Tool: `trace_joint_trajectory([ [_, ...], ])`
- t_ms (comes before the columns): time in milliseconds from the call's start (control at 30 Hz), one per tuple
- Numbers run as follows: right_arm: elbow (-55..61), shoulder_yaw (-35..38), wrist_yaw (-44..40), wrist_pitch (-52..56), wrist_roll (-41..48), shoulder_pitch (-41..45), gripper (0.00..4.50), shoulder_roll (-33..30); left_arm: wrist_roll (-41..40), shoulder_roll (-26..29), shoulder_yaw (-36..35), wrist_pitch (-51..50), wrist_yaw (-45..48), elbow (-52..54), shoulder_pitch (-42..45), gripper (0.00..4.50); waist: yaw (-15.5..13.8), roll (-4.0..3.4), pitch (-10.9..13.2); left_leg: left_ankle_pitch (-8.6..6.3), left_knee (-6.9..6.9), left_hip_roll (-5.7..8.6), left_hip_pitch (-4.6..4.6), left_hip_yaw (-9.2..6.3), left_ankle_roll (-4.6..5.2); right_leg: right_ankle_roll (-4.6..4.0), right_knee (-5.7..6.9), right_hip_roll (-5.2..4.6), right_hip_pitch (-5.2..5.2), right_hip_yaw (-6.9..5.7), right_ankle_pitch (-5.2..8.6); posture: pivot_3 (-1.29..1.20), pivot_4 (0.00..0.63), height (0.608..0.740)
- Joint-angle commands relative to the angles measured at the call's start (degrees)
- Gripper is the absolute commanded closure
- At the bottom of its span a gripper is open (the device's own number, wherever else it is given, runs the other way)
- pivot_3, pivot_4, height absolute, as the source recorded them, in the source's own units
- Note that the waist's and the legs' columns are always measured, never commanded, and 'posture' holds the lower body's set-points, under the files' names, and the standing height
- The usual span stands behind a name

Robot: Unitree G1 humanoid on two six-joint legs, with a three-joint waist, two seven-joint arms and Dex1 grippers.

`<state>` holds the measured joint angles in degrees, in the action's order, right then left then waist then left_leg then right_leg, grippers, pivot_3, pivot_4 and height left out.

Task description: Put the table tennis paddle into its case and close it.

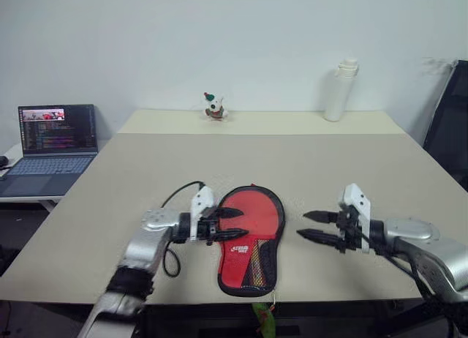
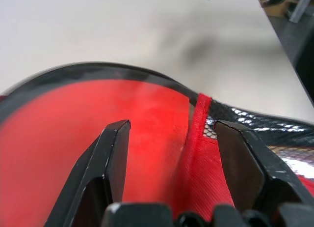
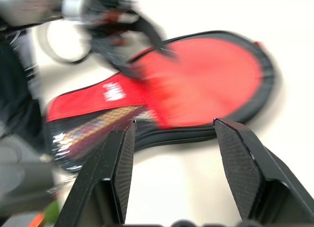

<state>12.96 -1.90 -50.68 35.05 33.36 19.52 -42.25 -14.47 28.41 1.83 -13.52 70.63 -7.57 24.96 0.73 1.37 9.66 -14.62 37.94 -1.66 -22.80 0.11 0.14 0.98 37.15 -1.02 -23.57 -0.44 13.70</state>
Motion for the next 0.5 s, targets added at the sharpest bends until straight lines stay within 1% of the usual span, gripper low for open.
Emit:
trace_joint_trajectory([
  [33,-9.16,2.00,-5.09,-7.69,-3.58,3.35,1.73,-0.97,-4.13,3.44,-5.13,-6.23,-4.73,13.69,-6.89,1.53,-0.09,-0.04,0.03,0.00,0.00,0.02,0.02,0.01,0.00,0.00,0.00,-0.02,0.02,0.01,0.00,0.00,0.150,0.740],
  [67,-10.50,2.11,-5.88,-8.67,-4.38,3.92,1.73,-1.39,-4.89,4.37,-6.42,-7.15,-5.69,15.71,-8.95,1.53,-0.14,-0.06,0.05,0.00,0.02,0.03,0.04,0.04,0.00,0.00,0.00,-0.03,0.03,0.02,0.00,0.00,0.150,0.740],
  [167,-16.35,4.10,-9.63,-10.60,-4.81,6.24,1.73,-3.27,-5.26,3.93,-5.41,-9.73,-9.35,18.40,-8.87,1.53,-0.98,-0.11,0.19,0.01,0.06,0.07,0.05,0.00,-0.01,-0.02,0.04,-0.06,0.06,-0.04,-0.02,0.00,0.150,0.740],
  [267,-18.29,4.78,-9.68,-11.17,-5.94,8.65,1.73,-3.72,-5.22,4.98,-5.29,-8.46,-8.86,17.35,-8.33,1.53,-1.18,-0.12,0.20,0.03,0.12,0.10,0.04,0.05,-0.02,-0.08,0.05,-0.05,0.10,-0.10,-0.08,0.00,0.150,0.740],
  [433,-21.45,4.23,-10.01,-12.64,-8.37,11.32,1.73,-3.35,-4.60,4.44,-5.49,-7.33,-10.77,15.95,-8.11,1.53,-0.70,-0.12,0.20,0.02,0.03,0.06,0.04,0.09,-0.02,-0.09,-0.01,-0.03,0.08,-0.05,-0.08,0.00,0.150,0.740],
  [500,-23.15,3.60,-10.44,-13.35,-9.65,13.08,1.73,-3.32,-5.17,4.08,-6.61,-7.31,-12.33,15.93,-7.88,1.53,-0.61,-0.13,0.21,0.02,0.00,0.05,0.04,0.09,-0.01,-0.16,-0.01,-0.03,0.05,-0.03,-0.12,0.00,0.150,0.740],
])
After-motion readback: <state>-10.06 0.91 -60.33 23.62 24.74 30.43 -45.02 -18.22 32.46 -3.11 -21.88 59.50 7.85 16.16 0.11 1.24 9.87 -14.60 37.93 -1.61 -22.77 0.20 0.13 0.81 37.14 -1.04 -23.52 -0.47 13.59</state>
